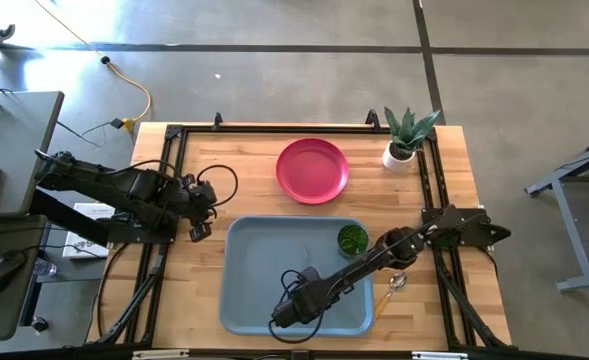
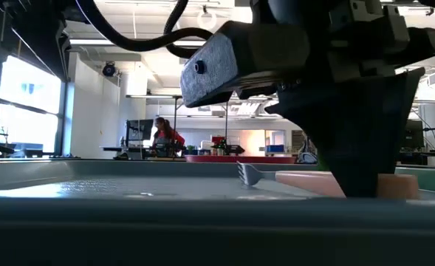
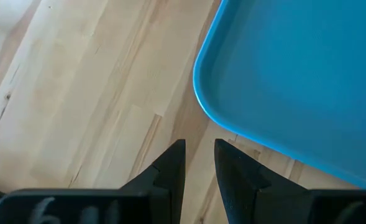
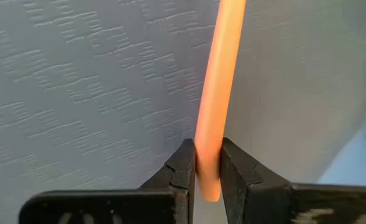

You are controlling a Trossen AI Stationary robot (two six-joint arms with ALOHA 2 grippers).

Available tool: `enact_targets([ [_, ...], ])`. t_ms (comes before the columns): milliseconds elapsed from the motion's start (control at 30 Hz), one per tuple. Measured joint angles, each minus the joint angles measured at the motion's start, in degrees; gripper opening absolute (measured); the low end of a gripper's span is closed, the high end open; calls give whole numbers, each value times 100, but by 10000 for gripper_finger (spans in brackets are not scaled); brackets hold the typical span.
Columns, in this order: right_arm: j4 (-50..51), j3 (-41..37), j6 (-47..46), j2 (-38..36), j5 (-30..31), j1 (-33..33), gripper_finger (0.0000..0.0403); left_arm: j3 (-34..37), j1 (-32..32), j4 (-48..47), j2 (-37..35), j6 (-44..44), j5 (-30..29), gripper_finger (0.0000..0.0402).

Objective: Pick and place plate/cup/fork/spoon on tray
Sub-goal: Put the orange fork on the blue serving tray to the bottom left of the green glass

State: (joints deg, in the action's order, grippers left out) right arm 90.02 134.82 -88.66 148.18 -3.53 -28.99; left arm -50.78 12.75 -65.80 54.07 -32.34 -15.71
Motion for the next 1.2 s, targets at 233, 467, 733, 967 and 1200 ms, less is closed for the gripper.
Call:
enact_targets([
  [233,2,0,-136,0,-113,-1,30,0,0,2,0,0,11,76],
  [467,0,0,-346,-32,-134,-6,29,0,0,6,1,0,11,76],
  [733,-1,0,-371,-52,-102,-38,27,0,0,8,1,0,11,76],
  [967,3,-111,-285,-15,-204,-37,47,0,0,11,2,2,11,76],
  [1200,14,-229,-98,-17,-515,-26,50,0,0,11,2,2,11,76],
])
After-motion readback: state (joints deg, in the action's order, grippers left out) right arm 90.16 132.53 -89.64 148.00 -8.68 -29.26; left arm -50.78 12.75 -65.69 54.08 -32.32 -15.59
